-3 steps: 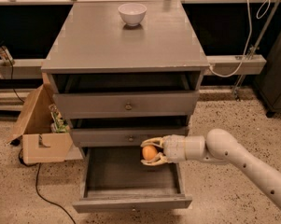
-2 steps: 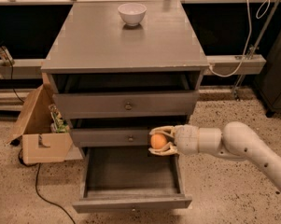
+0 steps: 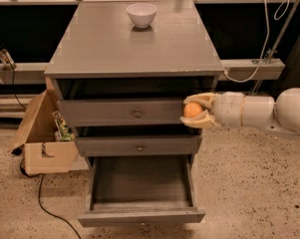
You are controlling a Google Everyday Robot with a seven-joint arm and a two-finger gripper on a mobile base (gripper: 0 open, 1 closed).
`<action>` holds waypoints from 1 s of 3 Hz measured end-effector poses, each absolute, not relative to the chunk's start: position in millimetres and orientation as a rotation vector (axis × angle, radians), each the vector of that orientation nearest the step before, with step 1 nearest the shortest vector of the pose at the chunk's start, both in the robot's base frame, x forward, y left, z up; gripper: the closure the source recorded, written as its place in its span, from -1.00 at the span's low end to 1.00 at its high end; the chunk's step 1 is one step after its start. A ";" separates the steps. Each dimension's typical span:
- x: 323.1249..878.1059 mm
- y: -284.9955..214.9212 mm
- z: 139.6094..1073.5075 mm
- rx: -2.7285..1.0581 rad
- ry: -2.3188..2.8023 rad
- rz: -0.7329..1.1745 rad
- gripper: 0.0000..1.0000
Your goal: Pick orange from bottom drawer and place on counter
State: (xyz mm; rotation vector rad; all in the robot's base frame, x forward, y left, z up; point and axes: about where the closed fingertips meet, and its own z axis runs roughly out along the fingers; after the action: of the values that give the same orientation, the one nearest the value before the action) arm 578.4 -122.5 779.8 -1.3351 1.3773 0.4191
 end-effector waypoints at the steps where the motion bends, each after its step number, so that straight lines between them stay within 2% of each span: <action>1: 585.7 -132.2 790.1 -1.285 1.439 0.436 1.00; 2: 585.6 -131.7 790.1 -1.286 1.439 0.437 1.00; 3: 614.0 -134.5 814.1 -1.273 1.479 0.451 1.00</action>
Offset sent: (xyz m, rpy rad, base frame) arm 0.0078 -0.0110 0.0111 0.0155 0.0489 -0.0472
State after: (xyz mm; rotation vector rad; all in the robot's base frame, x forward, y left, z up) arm 614.0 -134.5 814.1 -1.2731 1.4794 0.4512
